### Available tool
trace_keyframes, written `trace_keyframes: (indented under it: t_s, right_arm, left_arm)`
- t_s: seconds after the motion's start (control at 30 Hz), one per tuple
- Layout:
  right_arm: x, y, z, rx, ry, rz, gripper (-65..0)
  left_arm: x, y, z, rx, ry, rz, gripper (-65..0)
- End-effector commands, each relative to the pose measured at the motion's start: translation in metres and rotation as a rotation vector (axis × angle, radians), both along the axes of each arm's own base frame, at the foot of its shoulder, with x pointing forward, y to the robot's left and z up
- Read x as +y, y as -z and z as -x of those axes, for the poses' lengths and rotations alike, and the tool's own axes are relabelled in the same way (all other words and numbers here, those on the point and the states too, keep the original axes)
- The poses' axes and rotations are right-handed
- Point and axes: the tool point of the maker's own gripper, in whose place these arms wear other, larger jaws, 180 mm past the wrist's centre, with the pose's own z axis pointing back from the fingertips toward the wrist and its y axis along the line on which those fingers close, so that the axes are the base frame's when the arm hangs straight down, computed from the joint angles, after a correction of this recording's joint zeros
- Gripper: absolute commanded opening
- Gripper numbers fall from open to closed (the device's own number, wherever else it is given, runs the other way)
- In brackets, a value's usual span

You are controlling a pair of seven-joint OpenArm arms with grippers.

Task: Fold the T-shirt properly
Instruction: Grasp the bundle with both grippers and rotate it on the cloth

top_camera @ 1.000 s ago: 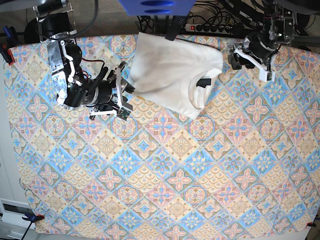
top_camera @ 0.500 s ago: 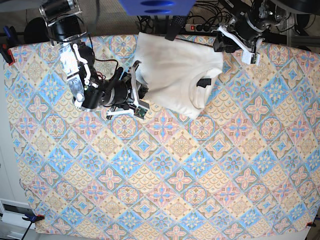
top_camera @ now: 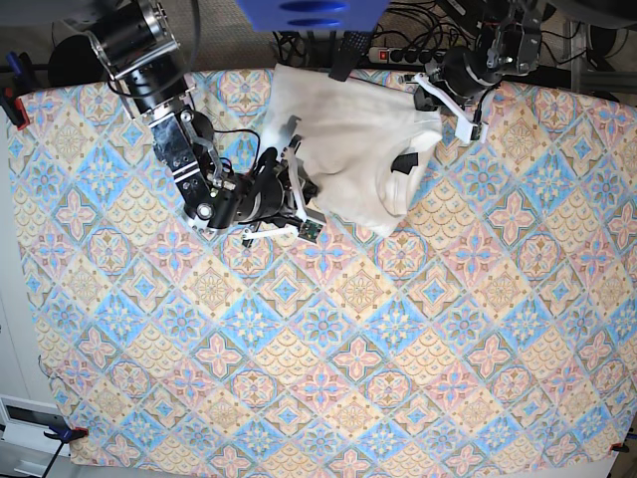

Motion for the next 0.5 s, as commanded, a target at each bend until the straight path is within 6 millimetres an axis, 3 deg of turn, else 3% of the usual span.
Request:
trace_keyframes:
  t_s: [0.0, 0.2, 0.3, 0.37, 0.47]
  right_arm:
    - [-0.002, -0.007, -0.010, -0.026, 0.006, -0.014, -59.8]
    - [-0.023, -0.002, -0.020, -0.069, 0.031, 0.075, -59.9]
    - [-0.037, -0.026, -0.039, -0.145, 0.098, 0.054, -59.9]
    - [-0.051, -0.034, -0.037, -0.172, 0.132, 0.054, -59.9]
    - [-0.057, -0.051, -0.031, -0.223, 0.160, 0.033, -59.9]
  left_arm:
    - [0.000, -0.005, -0.010, -0.036, -0.002, 0.013, -64.1]
    - [0.004, -0.002, -0.048, -0.077, -0.022, 0.008, -64.0]
    - [-0.006, -0.005, -0.072, -0.118, -0.004, 0.011, -64.0]
    - [-0.011, -0.008, -0.085, -0.151, 0.033, -0.024, -63.9]
    - [-0.032, -0.015, -0.106, -0.207, 0.087, -0.058, -63.8]
